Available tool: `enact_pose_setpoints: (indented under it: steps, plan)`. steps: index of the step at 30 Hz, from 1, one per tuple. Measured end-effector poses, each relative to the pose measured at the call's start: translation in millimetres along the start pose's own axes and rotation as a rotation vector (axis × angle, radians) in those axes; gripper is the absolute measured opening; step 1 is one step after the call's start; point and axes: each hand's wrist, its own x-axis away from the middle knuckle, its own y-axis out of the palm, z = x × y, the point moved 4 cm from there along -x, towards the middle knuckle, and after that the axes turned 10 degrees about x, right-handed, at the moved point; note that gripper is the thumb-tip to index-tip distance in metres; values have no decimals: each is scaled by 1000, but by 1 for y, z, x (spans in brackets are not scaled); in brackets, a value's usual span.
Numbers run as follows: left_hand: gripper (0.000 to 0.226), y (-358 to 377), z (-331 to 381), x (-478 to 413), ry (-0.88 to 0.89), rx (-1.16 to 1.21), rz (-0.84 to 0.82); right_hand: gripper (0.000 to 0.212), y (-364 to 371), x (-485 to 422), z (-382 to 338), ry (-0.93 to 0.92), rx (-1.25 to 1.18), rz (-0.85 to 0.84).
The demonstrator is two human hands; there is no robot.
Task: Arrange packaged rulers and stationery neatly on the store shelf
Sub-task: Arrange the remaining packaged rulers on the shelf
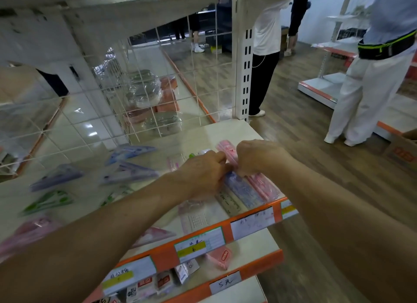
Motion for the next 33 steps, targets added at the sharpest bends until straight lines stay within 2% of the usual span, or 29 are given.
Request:
enact_pose_setpoints:
  steps: [3,7,13,17,21,24,26,30,33]
  plan:
    - [41,1,1,1,-4,20,0,16,0,-2,2,18,-73,-25]
    - [44,0,3,2,-29,47,-22,24,-4,-2,4,41,-117,-65]
    - [40,-4,6,5,-45,63,-34,23,1,-8,3,70,-214,-130]
    - [43,-4,6,6,-43,37,-50,20,2,-8,0,71,-220,-114]
    - [46,-5,5,6,-44,5,-71,17,-1,-12,2,67,-331,-123]
    - [46,-6,8,5,-33,-31,-68,15,1,-16,5,77,-274,-75]
    - [43,-7,7,4,-37,-32,-74,16,-4,-16,9,95,-203,23]
    - [40,-15,-6,0,-118,144,-72,11,-28,-6,17,92,-60,251]
    - [41,-30,-16,-2,-236,258,1,9,-20,0,10,60,-14,158]
